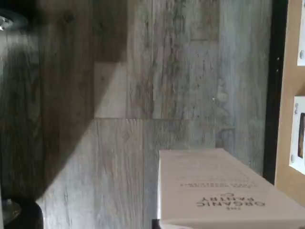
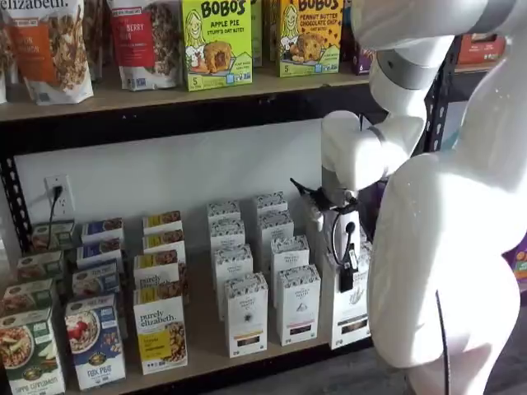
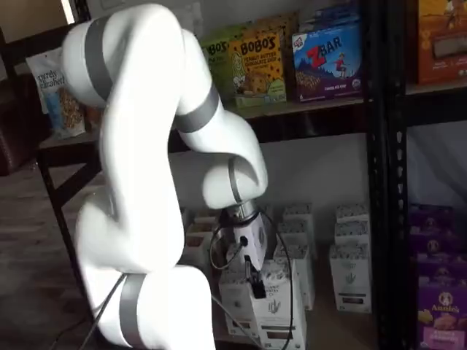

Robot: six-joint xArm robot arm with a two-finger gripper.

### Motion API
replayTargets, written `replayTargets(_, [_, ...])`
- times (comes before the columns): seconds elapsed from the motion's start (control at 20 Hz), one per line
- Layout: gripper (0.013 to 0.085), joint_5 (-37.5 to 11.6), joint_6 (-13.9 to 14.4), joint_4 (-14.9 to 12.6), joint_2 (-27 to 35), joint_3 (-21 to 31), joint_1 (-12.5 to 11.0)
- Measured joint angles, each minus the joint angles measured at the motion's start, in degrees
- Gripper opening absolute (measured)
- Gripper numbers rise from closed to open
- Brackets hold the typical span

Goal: Pick up the white box with a green strip in the middle, on the bottom shelf, the sixth box from the left

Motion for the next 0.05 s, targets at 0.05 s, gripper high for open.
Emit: replayTargets(0.05, [0.0530,0.53,-0.16,0.43,-0.65,0.20,0.26])
